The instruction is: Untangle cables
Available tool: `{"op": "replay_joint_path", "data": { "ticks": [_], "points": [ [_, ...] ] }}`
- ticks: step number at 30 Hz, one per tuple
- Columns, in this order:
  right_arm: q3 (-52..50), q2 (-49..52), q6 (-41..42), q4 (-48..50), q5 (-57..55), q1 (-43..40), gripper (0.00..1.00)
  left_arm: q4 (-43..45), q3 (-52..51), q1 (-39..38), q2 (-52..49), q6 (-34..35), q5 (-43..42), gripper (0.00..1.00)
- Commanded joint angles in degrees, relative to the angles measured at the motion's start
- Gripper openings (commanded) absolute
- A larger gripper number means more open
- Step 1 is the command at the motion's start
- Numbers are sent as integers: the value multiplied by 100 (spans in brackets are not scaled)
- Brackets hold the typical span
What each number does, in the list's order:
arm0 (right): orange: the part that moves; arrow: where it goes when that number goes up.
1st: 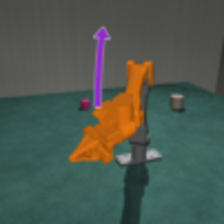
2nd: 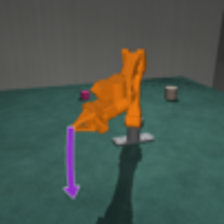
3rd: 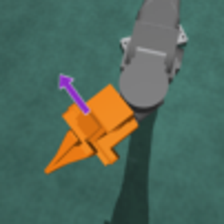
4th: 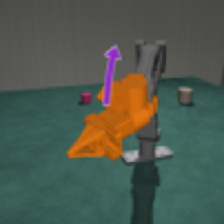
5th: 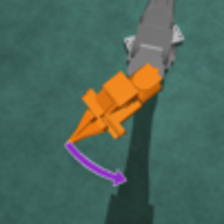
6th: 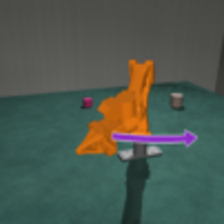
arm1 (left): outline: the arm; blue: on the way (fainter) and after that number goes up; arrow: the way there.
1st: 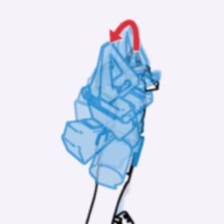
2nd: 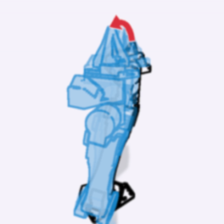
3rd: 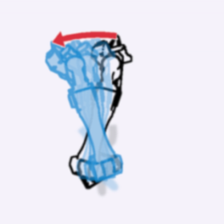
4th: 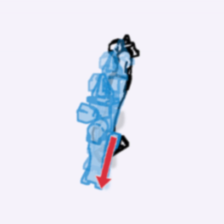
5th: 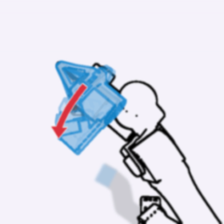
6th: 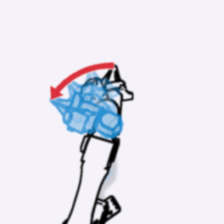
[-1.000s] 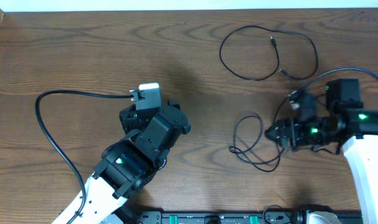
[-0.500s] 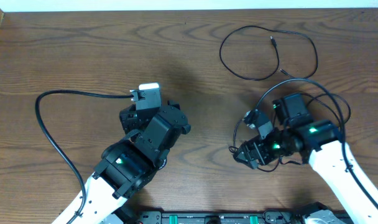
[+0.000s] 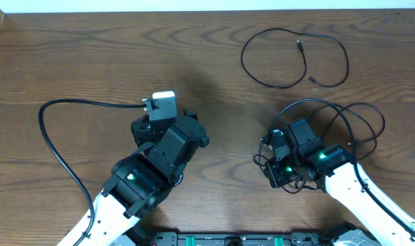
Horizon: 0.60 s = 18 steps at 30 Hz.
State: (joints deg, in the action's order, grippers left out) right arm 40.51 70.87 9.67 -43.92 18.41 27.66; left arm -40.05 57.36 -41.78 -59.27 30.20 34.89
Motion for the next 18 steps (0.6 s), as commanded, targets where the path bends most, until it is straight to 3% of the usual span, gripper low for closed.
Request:
{"op": "replay_joint_path", "data": {
  "ticks": [1, 9, 18],
  "points": [
    [459, -39, 393, -114, -627, -81, 1, -2, 52, 20, -22, 50, 114, 91],
    [1871, -472, 973, -363, -2260, -798, 1, -2, 52, 20, -22, 50, 116, 90],
    [1958, -562, 1803, -911, -2535, -1423, 1, -4, 50, 20, -22, 50, 116, 90]
  ]
}}
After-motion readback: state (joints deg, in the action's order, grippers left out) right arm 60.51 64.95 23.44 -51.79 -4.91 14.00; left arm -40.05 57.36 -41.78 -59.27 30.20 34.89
